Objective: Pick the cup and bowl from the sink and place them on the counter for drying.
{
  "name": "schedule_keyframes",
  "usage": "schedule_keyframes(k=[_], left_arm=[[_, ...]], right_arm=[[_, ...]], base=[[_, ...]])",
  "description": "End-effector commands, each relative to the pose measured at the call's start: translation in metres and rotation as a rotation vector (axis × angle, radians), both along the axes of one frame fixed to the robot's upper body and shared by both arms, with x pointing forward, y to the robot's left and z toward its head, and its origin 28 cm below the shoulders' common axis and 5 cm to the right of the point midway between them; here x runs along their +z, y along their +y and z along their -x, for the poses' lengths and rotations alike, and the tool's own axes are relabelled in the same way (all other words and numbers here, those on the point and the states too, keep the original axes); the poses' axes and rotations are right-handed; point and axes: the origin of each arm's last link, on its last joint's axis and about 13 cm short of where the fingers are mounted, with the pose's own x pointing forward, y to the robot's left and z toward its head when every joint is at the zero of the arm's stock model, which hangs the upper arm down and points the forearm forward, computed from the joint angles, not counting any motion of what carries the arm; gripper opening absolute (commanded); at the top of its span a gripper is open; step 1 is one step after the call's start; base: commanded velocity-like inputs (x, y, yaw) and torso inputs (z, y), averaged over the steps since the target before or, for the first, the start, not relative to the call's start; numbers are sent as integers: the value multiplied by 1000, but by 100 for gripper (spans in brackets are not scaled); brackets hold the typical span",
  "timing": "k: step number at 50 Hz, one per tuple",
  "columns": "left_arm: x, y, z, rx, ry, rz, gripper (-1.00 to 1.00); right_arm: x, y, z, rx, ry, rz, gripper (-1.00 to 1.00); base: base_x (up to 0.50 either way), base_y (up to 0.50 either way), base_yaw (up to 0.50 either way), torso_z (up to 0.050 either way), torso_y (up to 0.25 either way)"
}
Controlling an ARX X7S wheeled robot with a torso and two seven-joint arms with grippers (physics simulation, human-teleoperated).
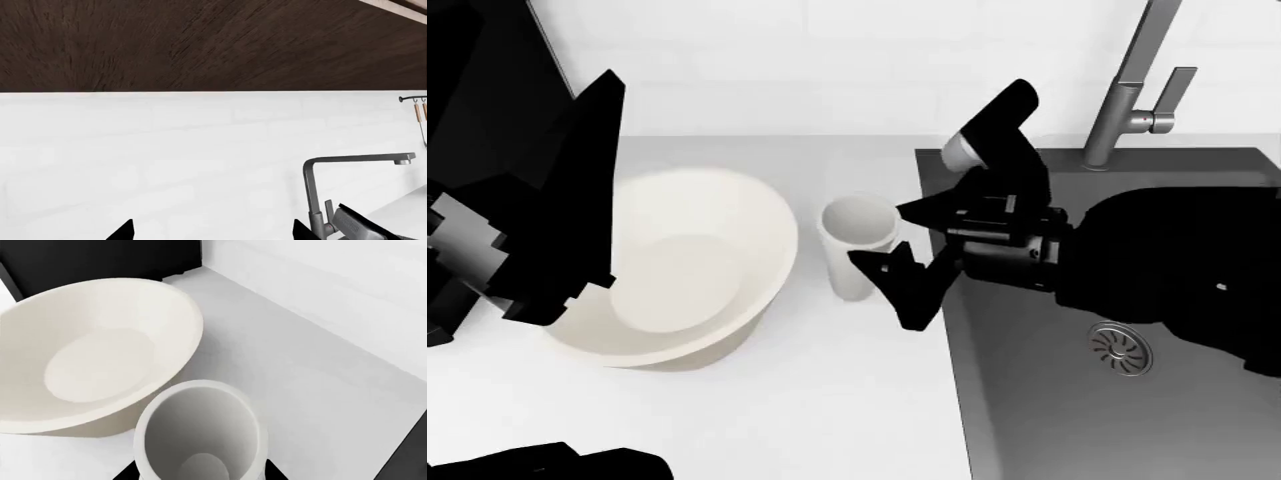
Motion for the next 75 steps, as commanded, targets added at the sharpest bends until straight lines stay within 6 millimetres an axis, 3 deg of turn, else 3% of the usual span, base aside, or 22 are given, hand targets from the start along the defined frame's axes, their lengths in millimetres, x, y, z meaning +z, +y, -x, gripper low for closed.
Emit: schedule_keyframes(k=[1,23,24,47,68,69,72,73,75], left_arm=[[0,0,0,-1,0,0,100],[1,-1,0,-2,-2,-1,100],[1,-1,0,-1,-2,-1,100],[1,-2,-1,-9,-2,-4,100],[3,-5,-2,-17,-10,-9,100],[-14,36,-8,217,187,-40,100],[-9,69,25,571,104,-625,100],[-6,68,29,560,38,-795,100],[28,48,33,464,-300,-959,100]], right_arm=[[-1,1,0,15,-1,12,-100],[-10,1,0,12,37,43,-100],[-10,1,-1,0,34,45,100],[1,-9,9,1,47,33,100],[25,-28,53,36,-33,4,100],[28,-29,56,32,-50,2,100],[34,-34,65,16,-98,-25,100],[36,-36,67,7,-117,-40,100],[39,-39,73,-5,-172,-53,100]], base=[[0,0,0,0,0],[0,0,0,0,0],[0,0,0,0,0],[0,0,0,0,0],[0,0,0,0,0],[0,0,0,0,0],[0,0,0,0,0],[0,0,0,0,0],[0,0,0,0,0]])
